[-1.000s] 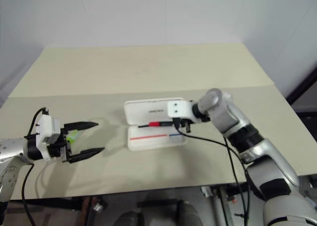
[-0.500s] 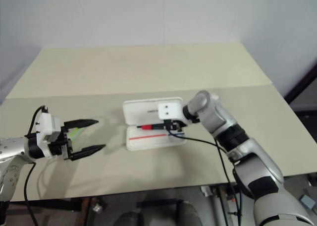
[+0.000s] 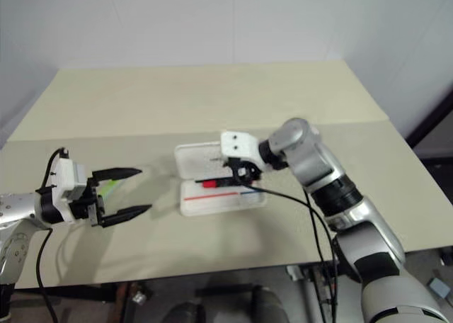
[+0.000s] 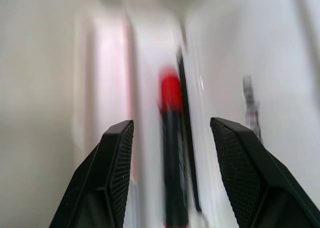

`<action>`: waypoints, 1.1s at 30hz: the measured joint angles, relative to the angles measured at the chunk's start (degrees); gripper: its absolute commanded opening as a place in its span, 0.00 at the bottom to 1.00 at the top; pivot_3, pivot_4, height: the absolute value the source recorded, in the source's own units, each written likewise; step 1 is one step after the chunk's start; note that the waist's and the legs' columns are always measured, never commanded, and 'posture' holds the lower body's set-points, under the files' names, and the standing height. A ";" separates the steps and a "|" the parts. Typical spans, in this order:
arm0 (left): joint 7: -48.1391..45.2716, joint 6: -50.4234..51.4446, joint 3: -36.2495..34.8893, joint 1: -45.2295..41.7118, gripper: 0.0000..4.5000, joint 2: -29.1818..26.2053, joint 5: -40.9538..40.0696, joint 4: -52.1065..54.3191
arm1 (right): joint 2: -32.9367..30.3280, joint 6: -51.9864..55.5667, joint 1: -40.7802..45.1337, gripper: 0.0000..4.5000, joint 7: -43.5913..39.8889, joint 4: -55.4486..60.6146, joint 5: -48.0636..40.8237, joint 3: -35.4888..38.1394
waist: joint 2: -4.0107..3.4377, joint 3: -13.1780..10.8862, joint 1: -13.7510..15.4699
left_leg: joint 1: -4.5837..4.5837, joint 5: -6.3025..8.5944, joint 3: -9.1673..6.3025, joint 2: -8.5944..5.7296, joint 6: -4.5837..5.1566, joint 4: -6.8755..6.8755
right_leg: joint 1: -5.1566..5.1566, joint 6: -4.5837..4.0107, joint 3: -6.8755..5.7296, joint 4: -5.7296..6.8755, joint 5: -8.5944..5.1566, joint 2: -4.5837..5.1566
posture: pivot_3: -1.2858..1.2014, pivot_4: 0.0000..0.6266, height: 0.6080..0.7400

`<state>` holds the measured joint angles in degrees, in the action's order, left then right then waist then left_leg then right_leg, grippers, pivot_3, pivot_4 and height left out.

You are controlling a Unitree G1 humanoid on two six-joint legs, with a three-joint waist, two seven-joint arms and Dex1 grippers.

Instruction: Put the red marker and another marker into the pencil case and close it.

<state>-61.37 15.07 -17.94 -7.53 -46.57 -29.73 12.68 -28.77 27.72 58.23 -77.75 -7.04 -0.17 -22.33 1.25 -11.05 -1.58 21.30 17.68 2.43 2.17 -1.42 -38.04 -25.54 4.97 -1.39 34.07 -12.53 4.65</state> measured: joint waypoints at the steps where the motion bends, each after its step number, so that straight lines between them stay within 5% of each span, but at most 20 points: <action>1: 0.23 -0.01 -0.03 0.21 1.00 -0.12 0.12 0.03 | -0.61 0.21 -1.35 0.62 -0.98 1.67 -2.33 1.54 | 0.02 0.01 0.01 | 0.00 0.01 0.00 0.00 -0.01 0.00 | 0.01 0.00 0.00 -0.01 0.00 0.00 | 0.52 0.24 1.00; 7: 6.22 3.27 -5.01 6.30 1.00 -3.32 3.74 0.05 | -6.43 1.72 -8.49 0.99 -2.21 4.45 -10.49 9.42 | 0.02 0.01 0.02 | 0.01 0.05 0.04 0.00 0.00 0.00 | 0.01 0.01 0.02 -0.12 0.01 0.01 | 0.52 0.24 1.00; 14: 16.69 19.14 -11.48 11.50 1.00 -6.94 7.61 1.51 | -9.21 0.89 -15.37 0.99 -3.24 7.73 -20.07 18.39 | 0.04 -0.01 -0.02 | -0.14 0.14 0.14 0.29 -0.15 0.02 | -0.02 -0.14 -0.01 -0.17 -0.08 -0.18 | 0.52 0.24 1.00; 21: 17.27 34.00 -12.26 10.69 1.00 -15.10 7.38 2.40 | -11.45 3.71 -15.83 0.99 -2.92 13.94 -27.49 20.84 | 0.04 -0.01 0.00 | -0.17 0.20 0.18 0.35 -0.25 0.01 | -0.05 -0.24 -0.01 -0.18 -0.13 -0.21 | 0.52 0.24 1.00; 26: 17.41 36.48 -4.39 3.55 1.00 -19.48 9.41 -4.53 | -10.42 3.40 -16.00 0.99 0.85 17.98 -28.92 20.80 | 0.04 -0.01 0.02 | -0.16 0.23 0.23 0.36 -0.30 0.03 | -0.08 -0.25 -0.01 -0.18 -0.14 -0.23 | 0.52 0.24 1.00; 33: 15.75 39.08 9.30 -12.29 1.00 -18.89 10.94 -17.01 | -9.20 3.70 -17.86 0.99 6.07 22.89 -30.87 20.82 | 0.06 0.00 0.18 | -0.07 0.25 0.28 0.36 -0.26 0.02 | -0.11 -0.19 -0.01 0.00 -0.11 -0.26 | 0.52 0.24 1.00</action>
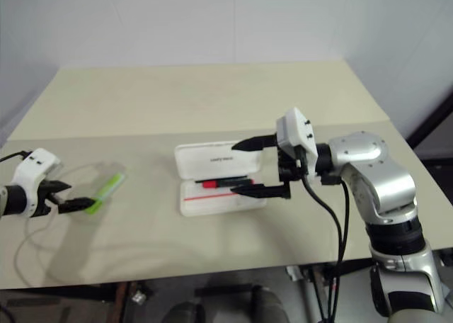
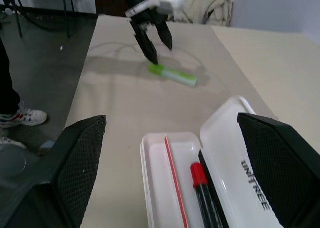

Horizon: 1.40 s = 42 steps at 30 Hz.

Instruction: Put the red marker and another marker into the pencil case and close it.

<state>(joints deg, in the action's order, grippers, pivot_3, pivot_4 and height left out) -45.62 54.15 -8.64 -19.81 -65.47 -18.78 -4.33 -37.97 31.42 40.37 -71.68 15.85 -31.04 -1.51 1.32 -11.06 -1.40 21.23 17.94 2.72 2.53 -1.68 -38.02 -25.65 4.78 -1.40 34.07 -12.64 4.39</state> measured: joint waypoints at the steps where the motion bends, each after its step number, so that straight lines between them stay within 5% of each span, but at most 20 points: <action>1: 0.00 0.27 1.82 -2.07 1.00 0.28 0.69 -1.57 | -0.04 0.03 -0.27 0.99 0.59 0.30 -0.15 0.04 | 0.02 0.01 0.00 | 0.00 0.01 0.02 0.00 0.01 0.00 | 0.00 0.01 0.01 -0.02 0.01 0.00 | 0.52 0.24 1.00; 10: -2.53 4.32 9.98 -7.60 1.00 1.60 3.01 -5.09 | -0.17 0.41 -1.78 0.99 5.42 3.92 -2.46 0.17 | 0.05 0.02 -0.09 | 0.00 0.11 0.18 0.07 0.10 0.00 | -0.01 0.04 0.13 -0.11 0.02 -0.10 | 0.52 0.24 1.00; 14: -3.42 5.30 10.17 -7.59 0.80 1.43 3.34 -4.79 | -0.17 0.50 -2.68 1.00 6.90 4.50 -3.16 0.17 | 0.06 0.02 -0.08 | -0.03 0.11 0.24 0.07 0.10 -0.06 | -0.01 0.05 0.19 -0.09 0.02 -0.09 | 0.52 0.24 1.00; 22: -3.80 4.42 9.90 -5.77 0.23 0.81 4.55 -3.07 | -0.32 0.36 -2.74 1.00 8.24 4.52 -3.75 0.17 | 0.06 0.03 -0.03 | -0.04 0.12 0.26 0.07 0.12 -0.06 | -0.01 0.05 0.22 -0.10 0.02 -0.09 | 0.52 0.24 1.00; 36: -13.51 -14.26 9.18 -2.37 0.23 0.10 4.42 3.38 | -2.15 -0.62 -2.74 1.00 6.73 2.78 -3.06 0.16 | 0.11 0.03 0.41 | -0.01 0.12 0.27 0.07 0.12 -0.09 | -0.01 0.05 0.23 -0.10 0.02 -0.09 | 0.52 0.24 1.00; 42: -23.39 -23.70 6.56 -6.03 0.23 1.26 -1.62 9.48 | -2.42 -1.53 -2.78 1.00 6.13 1.64 -2.10 0.16 | 0.10 0.03 1.04 | -0.02 0.14 0.33 0.07 0.15 -0.09 | -0.01 0.06 0.27 -0.13 0.03 -0.11 | 0.52 0.24 1.00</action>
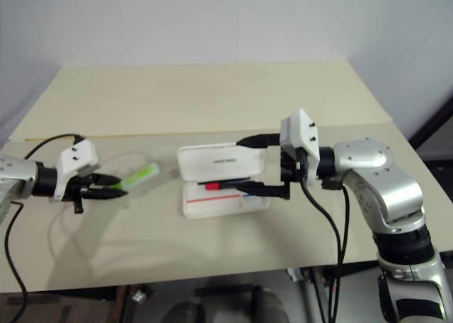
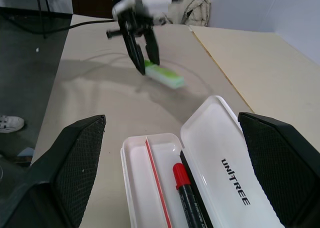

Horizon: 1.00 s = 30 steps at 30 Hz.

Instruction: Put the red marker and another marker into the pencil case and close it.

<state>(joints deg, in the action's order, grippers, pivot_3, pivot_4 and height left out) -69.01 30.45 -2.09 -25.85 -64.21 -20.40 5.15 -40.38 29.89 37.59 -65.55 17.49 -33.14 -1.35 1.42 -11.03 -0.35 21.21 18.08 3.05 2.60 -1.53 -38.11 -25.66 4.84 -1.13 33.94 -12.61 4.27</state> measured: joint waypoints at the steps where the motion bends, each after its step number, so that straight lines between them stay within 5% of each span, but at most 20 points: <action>1: -1.71 -0.15 0.26 -0.19 0.23 0.05 -1.07 1.57 | -0.03 -0.02 -0.02 1.00 -0.02 -0.02 0.01 0.00 | 0.00 0.00 0.00 | 0.00 0.00 0.01 0.00 0.01 0.00 | 0.00 0.00 0.02 0.00 0.00 -0.02 | 0.52 0.24 1.00; 7: -5.61 1.72 4.02 -2.30 0.23 0.94 -2.66 5.73 | -1.02 0.00 -0.42 1.00 -0.03 -0.10 0.04 0.04 | 0.00 0.00 0.24 | -0.01 0.01 0.00 0.01 0.01 -0.11 | 0.00 0.01 0.07 0.01 0.00 -0.09 | 0.52 0.24 1.00; 17: -1.02 3.58 17.51 -14.36 0.23 14.97 5.28 0.65 | -5.52 -0.22 -6.32 1.00 0.72 -0.07 1.59 2.05 | 0.02 0.00 1.03 | 0.00 0.04 0.03 0.00 0.08 -0.39 | 0.08 0.16 0.40 -0.04 0.10 -0.28 | 0.52 0.24 1.00; 30: -0.10 6.15 25.23 -21.47 0.23 23.75 11.81 -6.17 | -5.98 0.64 -12.77 1.00 5.98 4.81 1.08 6.42 | 0.03 0.00 0.83 | 0.05 0.10 0.01 0.02 0.19 -0.71 | 0.08 0.20 0.48 -0.02 0.12 -0.32 | 0.52 0.24 1.00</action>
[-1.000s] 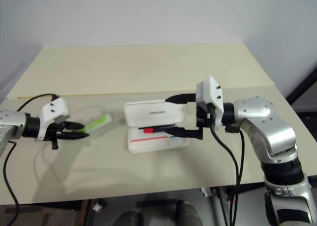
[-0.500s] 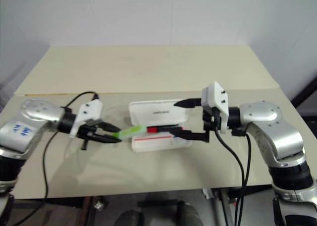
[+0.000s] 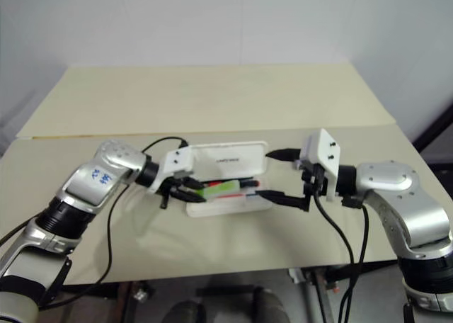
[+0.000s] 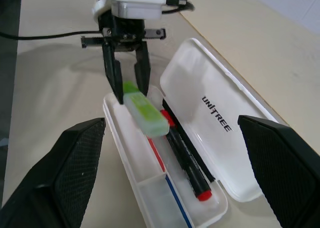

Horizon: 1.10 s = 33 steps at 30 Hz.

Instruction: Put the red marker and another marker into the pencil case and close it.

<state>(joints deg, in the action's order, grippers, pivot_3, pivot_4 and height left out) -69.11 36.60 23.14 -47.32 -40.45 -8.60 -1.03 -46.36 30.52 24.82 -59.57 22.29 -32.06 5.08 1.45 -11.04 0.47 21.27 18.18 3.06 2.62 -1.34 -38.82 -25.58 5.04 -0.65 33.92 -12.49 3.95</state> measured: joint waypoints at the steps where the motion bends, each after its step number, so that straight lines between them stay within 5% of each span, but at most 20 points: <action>1: -0.16 0.34 0.15 0.00 0.23 0.19 0.05 0.01 | -0.06 0.10 -0.44 1.00 0.38 0.36 -0.09 0.38 | 0.00 0.00 -0.08 | 0.00 0.01 0.00 0.00 0.02 -0.02 | 0.00 0.00 0.00 0.01 0.00 0.00 | 0.52 0.24 1.00; 12: -2.18 0.89 0.56 0.00 0.23 0.30 1.40 0.01 | -0.10 0.92 -1.52 1.00 3.02 2.15 -0.85 0.47 | 0.00 0.00 -0.47 | 0.00 0.01 0.00 0.00 0.02 -0.13 | 0.01 -0.01 0.04 0.07 0.00 0.00 | 0.52 0.24 1.00; 13: -2.34 0.87 0.67 0.00 0.40 0.29 1.82 0.01 | -0.10 0.92 -1.52 1.00 3.12 2.15 -0.87 0.47 | 0.00 0.00 -0.48 | 0.01 0.01 0.00 0.00 0.02 -0.13 | 0.01 -0.01 0.04 0.06 0.00 0.00 | 0.52 0.24 1.00; 21: -2.83 1.31 1.40 0.00 0.98 1.30 2.04 0.01 | -0.10 0.88 -1.51 1.00 3.46 2.15 -1.08 0.47 | 0.00 0.00 -0.47 | 0.01 0.02 0.00 0.00 0.03 -0.13 | 0.01 -0.01 0.05 0.06 0.00 0.00 | 0.52 0.24 1.00; 33: -3.26 2.17 -2.40 -1.40 0.99 2.59 -1.79 0.54 | 0.04 0.51 -0.21 1.00 3.46 1.23 -0.74 -0.08 | 0.00 0.00 -0.57 | -0.01 0.02 -0.01 0.01 0.04 -0.15 | 0.01 0.00 0.07 0.09 0.00 -0.03 | 0.52 0.24 1.00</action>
<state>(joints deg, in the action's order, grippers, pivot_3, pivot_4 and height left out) -72.37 38.77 20.74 -48.72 -37.86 -10.38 -0.49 -46.32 31.03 24.62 -56.12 23.53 -32.80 5.00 1.45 -11.04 -0.09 21.26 18.20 3.05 2.62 -1.31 -38.96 -25.57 5.04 -0.58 34.01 -12.49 3.92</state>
